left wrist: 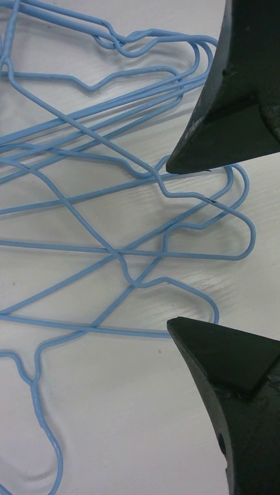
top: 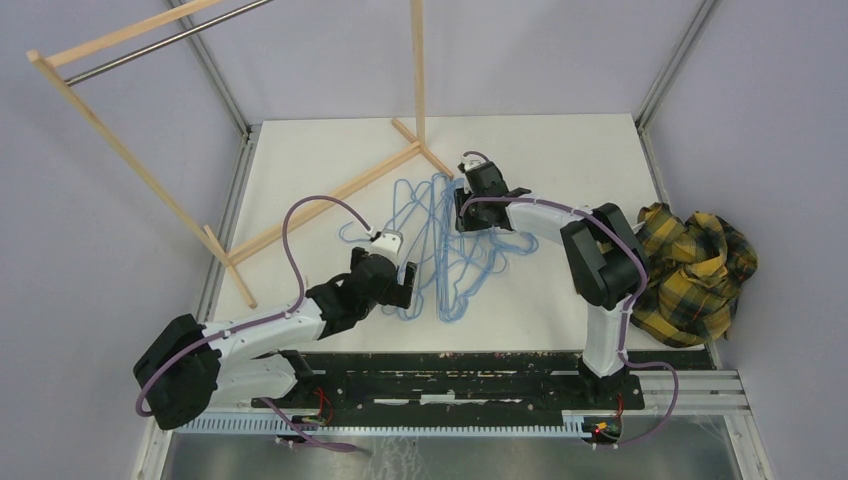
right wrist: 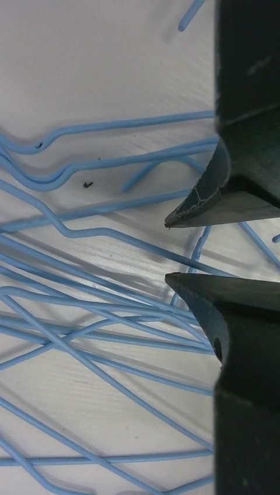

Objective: Organize the hangers

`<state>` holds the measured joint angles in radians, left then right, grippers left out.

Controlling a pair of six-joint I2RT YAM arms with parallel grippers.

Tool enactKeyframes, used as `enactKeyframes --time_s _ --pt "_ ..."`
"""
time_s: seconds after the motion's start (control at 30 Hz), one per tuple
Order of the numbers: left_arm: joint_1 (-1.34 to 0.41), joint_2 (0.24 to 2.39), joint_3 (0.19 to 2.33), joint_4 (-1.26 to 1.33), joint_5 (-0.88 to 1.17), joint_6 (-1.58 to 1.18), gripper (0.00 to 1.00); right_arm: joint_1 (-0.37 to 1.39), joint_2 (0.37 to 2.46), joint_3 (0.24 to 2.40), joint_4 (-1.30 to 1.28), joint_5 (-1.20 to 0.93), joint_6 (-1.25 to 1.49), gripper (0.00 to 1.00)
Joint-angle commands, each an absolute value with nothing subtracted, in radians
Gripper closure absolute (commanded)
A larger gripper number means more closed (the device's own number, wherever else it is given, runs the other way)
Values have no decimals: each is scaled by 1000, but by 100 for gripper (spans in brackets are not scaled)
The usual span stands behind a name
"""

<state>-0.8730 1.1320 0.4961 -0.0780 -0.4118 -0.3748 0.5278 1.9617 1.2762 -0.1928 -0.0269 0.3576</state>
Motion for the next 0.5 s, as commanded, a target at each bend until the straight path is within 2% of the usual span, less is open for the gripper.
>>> enactKeyframes --time_s 0.0,0.13,0.23,0.3,0.47 --pt "-887 1143 545 -54 -413 -360 1 531 1984 1314 -154 -72 379 59" --pt "-903 1152 563 -53 -413 -351 1 525 1992 1312 -150 -75 383 66" --pt "-915 1168 575 -53 -420 -348 1 513 1991 1307 -151 -85 391 81" --pt "-925 1181 585 -54 -428 -343 1 506 1979 1299 -147 -94 400 88" --pt "-942 1221 612 -44 -449 -329 1 494 1928 1290 -153 -116 407 91"
